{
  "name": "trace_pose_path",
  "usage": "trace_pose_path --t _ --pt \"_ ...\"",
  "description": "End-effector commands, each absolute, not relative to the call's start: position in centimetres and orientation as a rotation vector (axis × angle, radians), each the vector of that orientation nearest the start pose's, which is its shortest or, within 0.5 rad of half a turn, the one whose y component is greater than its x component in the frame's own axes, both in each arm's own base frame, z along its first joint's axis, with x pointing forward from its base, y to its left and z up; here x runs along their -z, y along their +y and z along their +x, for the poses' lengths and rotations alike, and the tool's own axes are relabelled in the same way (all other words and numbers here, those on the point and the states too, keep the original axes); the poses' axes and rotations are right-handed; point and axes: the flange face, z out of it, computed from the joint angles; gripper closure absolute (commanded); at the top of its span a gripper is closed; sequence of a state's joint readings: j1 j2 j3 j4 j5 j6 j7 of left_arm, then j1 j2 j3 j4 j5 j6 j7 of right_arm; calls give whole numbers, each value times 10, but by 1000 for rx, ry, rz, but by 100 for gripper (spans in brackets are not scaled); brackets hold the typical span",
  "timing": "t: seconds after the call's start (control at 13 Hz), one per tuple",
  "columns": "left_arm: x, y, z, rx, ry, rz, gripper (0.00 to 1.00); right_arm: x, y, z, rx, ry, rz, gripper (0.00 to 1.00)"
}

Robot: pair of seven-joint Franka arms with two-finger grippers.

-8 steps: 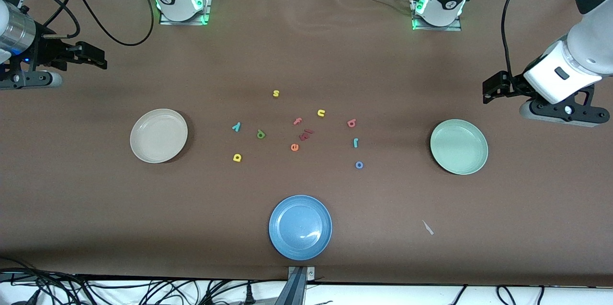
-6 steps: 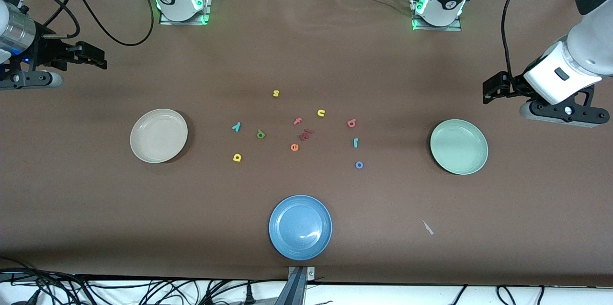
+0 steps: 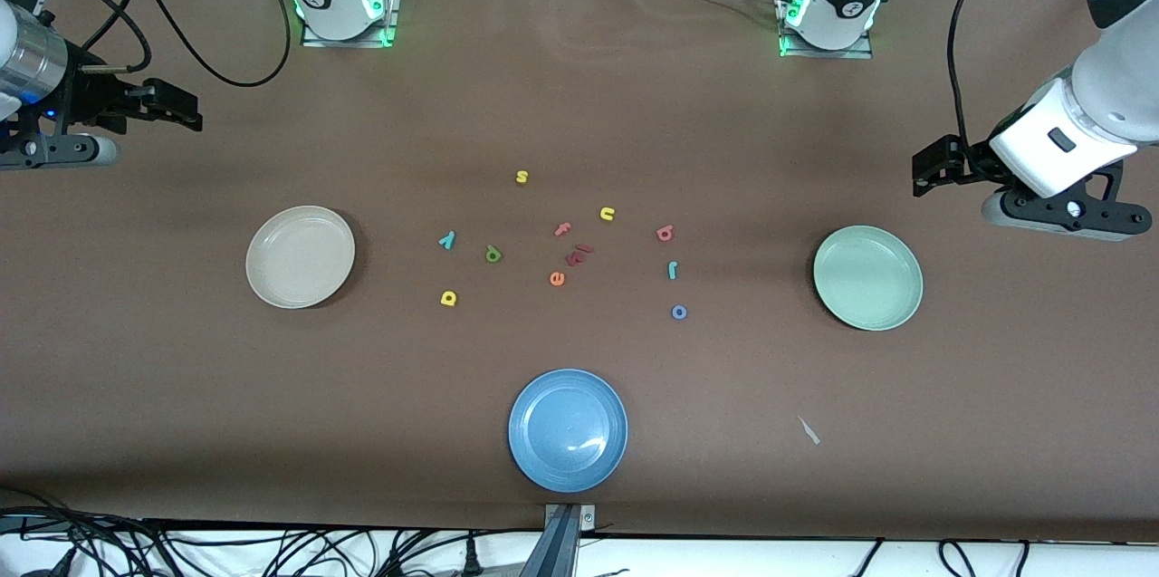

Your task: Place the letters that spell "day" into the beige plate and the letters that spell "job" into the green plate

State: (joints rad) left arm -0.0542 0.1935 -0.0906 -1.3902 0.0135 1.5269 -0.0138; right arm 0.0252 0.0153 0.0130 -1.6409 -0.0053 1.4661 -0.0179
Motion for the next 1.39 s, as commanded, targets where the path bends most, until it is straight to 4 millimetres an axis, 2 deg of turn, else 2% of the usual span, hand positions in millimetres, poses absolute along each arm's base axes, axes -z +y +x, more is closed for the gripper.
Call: trace_pose_path --t 0.0,1.31 --pt "-593 -83 601 -96 209 -3150 0 -581 20 545 -297 -75 -3114 0" --pt "-583 -82 606 -116 217 -3137 0 -581 20 545 -300 -75 -3114 0"
